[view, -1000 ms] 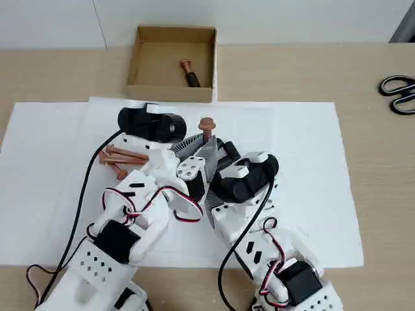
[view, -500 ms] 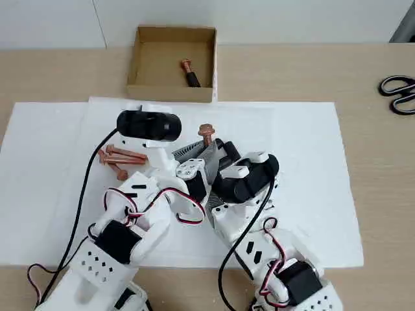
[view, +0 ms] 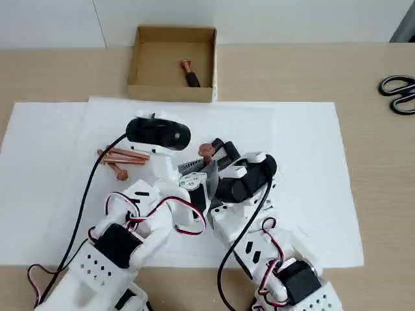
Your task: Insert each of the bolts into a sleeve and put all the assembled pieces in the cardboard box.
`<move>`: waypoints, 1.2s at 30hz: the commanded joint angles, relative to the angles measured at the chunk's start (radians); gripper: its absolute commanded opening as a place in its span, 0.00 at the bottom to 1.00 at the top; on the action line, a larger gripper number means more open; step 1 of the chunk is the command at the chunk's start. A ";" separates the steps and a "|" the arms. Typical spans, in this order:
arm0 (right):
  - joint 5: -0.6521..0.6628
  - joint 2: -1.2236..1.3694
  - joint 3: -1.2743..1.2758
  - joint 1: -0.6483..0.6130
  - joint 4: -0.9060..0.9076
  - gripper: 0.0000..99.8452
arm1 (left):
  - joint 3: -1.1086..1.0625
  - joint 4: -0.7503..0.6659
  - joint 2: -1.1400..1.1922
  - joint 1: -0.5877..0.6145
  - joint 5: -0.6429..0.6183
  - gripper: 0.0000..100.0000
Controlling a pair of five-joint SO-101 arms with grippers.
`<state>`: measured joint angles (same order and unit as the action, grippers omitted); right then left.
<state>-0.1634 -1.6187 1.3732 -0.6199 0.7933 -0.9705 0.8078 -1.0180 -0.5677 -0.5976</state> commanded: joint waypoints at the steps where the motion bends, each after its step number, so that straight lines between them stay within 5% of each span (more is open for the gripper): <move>1: -0.009 -0.002 -0.017 0.002 -0.025 0.00 | 0.013 0.025 -0.011 -0.012 0.015 0.01; 8: -0.009 -0.002 -0.017 0.002 -0.025 0.00 | 0.022 0.094 -0.011 -0.014 0.109 0.02; 14: -0.009 -0.002 -0.017 0.002 -0.025 0.00 | 0.137 0.236 -0.011 -0.008 0.144 0.27; 18: -0.009 0.001 -0.017 0.002 -0.025 0.00 | 0.243 0.364 -0.011 -0.005 0.147 0.31; 22: -0.006 0.005 -0.017 0.004 -0.025 0.00 | 0.398 0.482 -0.009 0.107 0.166 0.31; 29: 0.055 0.030 -0.026 0.128 -0.002 0.00 | 0.519 0.589 -0.005 0.382 0.480 0.31; 36: 0.127 0.389 -0.316 0.278 0.041 0.00 | 0.510 0.591 -0.005 0.485 0.448 0.31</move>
<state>-0.0760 -1.3947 1.2597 -0.3882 0.8316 -0.4933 1.4016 -1.0196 -0.1074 -0.1281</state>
